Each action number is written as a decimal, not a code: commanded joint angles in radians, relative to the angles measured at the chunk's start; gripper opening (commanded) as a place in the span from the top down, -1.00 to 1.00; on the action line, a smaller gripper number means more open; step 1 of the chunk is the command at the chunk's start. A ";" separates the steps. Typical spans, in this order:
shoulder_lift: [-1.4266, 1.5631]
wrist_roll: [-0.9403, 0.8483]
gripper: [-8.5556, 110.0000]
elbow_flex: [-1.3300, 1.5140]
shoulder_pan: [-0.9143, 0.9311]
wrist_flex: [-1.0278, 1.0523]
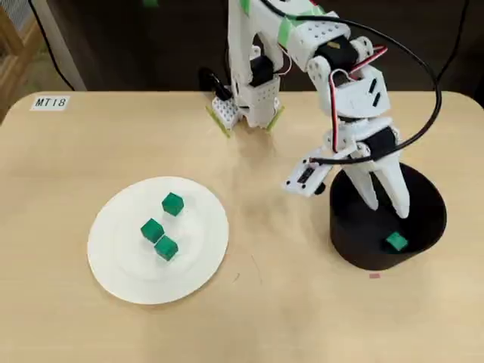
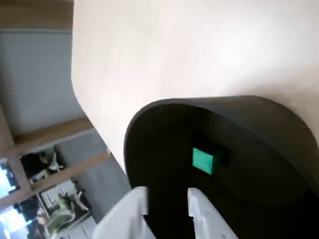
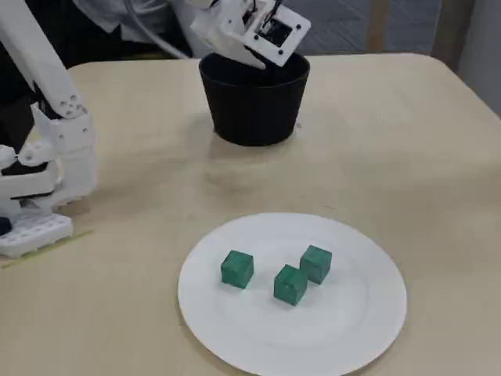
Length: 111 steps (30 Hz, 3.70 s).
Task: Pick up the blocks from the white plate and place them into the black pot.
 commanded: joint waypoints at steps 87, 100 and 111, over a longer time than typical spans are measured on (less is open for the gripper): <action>-0.592 0.278 0.75 -0.359 0.934 0.193; -0.500 0.270 0.90 -0.403 0.923 0.187; -0.256 0.299 0.90 -0.407 0.854 0.293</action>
